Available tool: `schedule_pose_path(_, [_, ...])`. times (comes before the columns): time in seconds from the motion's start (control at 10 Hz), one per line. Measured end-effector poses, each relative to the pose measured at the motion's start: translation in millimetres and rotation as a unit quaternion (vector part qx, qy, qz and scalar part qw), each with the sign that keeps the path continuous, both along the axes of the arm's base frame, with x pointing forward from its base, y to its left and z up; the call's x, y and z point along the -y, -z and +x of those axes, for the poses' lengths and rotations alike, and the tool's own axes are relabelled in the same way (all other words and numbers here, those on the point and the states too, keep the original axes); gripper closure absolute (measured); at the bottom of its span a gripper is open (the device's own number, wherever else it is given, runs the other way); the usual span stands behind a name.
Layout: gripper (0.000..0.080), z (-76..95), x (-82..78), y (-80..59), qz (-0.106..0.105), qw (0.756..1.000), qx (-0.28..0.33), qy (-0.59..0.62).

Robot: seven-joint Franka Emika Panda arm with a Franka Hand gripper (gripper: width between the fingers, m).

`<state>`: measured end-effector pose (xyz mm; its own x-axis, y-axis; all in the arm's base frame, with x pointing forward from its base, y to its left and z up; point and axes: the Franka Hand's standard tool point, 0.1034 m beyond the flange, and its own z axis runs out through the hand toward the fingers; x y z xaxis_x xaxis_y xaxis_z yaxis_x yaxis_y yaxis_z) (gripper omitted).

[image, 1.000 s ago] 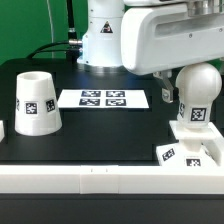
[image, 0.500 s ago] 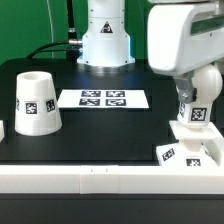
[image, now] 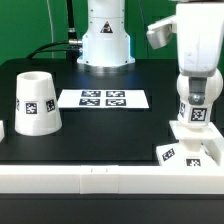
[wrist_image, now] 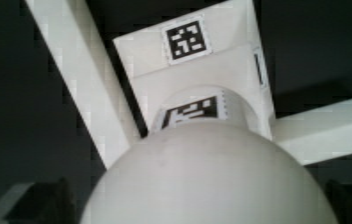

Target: Assemble lamp

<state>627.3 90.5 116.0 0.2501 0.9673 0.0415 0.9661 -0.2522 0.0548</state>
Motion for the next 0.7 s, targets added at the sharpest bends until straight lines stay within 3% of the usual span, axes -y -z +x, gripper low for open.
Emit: schedule_pose_path(0.7, [0.01, 0.2, 3.7, 2.3, -0.04, 0.981, 0.004, -0.191])
